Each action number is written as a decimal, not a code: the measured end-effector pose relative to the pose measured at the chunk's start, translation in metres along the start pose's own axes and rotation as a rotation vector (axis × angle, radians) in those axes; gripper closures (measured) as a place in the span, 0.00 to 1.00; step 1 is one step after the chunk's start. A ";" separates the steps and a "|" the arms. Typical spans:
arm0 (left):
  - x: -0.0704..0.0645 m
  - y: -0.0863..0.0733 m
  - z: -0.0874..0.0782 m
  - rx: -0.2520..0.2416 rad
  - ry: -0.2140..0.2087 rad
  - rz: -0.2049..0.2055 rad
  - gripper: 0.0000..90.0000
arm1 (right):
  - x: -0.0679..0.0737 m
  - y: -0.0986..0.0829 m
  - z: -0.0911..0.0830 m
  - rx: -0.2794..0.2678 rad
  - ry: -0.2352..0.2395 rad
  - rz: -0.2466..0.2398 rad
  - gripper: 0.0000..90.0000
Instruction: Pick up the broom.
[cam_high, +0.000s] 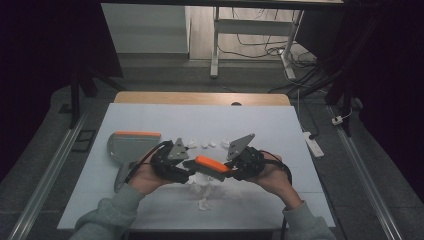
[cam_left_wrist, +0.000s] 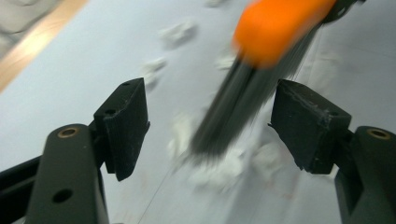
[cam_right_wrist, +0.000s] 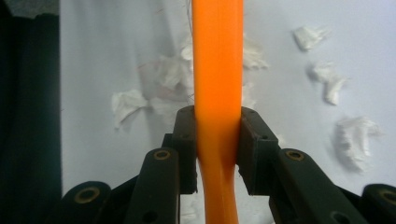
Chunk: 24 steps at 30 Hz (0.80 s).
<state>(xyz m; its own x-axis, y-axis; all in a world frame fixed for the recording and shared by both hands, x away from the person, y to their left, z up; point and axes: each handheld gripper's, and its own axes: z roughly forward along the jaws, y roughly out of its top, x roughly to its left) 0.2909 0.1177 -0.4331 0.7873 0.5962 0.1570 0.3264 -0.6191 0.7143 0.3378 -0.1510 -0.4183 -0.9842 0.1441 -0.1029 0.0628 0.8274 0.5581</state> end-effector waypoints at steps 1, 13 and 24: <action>0.001 -0.006 -0.003 -0.012 0.009 -0.034 0.32 | -0.003 -0.002 -0.002 -0.020 0.000 0.024 0.79; 0.010 -0.067 -0.040 -0.033 0.135 -0.176 0.27 | -0.016 -0.013 -0.011 -0.077 -0.072 0.117 0.79; 0.019 -0.115 -0.059 -0.067 0.158 -0.312 0.27 | -0.028 -0.025 -0.027 -0.121 -0.147 0.185 0.79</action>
<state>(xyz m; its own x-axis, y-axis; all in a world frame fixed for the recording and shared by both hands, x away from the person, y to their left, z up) 0.2379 0.2300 -0.4720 0.5632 0.8260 0.0243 0.4992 -0.3635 0.7865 0.3593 -0.1909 -0.4070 -0.9228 0.3712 -0.1031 0.2104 0.7097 0.6723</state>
